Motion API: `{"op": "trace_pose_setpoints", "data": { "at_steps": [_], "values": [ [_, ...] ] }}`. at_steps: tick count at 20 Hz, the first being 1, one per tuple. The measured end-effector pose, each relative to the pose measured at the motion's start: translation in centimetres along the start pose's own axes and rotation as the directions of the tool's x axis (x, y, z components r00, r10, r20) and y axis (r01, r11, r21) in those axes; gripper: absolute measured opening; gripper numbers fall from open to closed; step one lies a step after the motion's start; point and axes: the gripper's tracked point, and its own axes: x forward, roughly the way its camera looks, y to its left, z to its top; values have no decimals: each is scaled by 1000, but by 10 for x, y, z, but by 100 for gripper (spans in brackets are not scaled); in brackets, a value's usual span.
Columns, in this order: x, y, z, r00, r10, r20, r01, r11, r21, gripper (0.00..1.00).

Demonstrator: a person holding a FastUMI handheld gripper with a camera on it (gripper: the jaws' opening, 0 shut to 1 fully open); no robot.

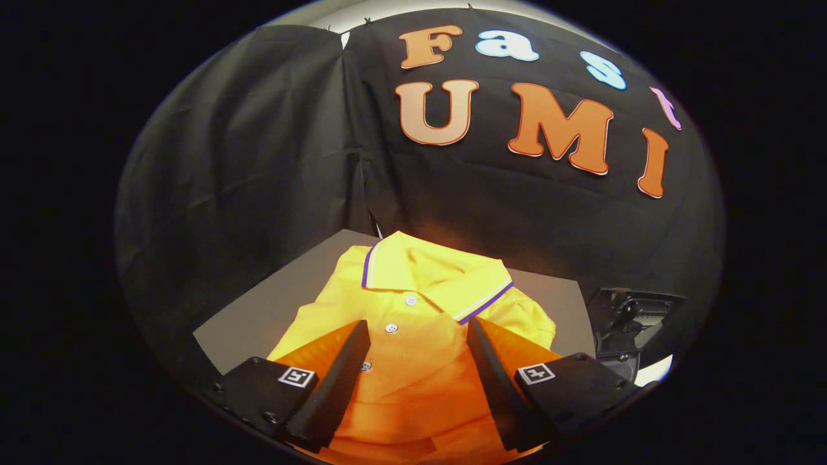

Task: Put the clothes into the washing machine and then close the washing machine lid.

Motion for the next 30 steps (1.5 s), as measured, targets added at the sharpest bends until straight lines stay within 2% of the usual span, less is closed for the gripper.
{"op": "trace_pose_setpoints", "data": {
  "at_steps": [2,6,9,10,11,13,16,17,18,21,23,25,26,28,30],
  "values": [
    [0,1,-9,999,22,-41,-21,1000,13,97],
    [0,-1,-9,998,50,-30,-48,997,60,94],
    [-4,4,-13,995,75,-69,-72,996,45,88],
    [-4,5,-12,994,82,-75,-79,996,42,78],
    [-3,5,-13,991,99,-85,-96,995,37,77],
    [-4,7,-8,990,114,-80,-111,993,42,54],
    [-4,7,-9,987,123,-104,-119,992,44,29],
    [-8,6,-6,988,118,-96,-113,992,50,29],
    [-6,7,-5,990,111,-93,-107,993,48,22],
    [-8,5,-8,990,114,-87,-112,993,35,21],
    [-8,7,-5,993,107,-52,-104,993,54,13],
    [-16,6,1,996,89,1,-89,995,39,13],
    [-18,6,0,997,78,27,-78,997,22,8],
    [-19,8,0,995,72,62,-73,997,17,8],
    [-26,11,6,990,93,107,-100,993,57,8]
  ]
}}
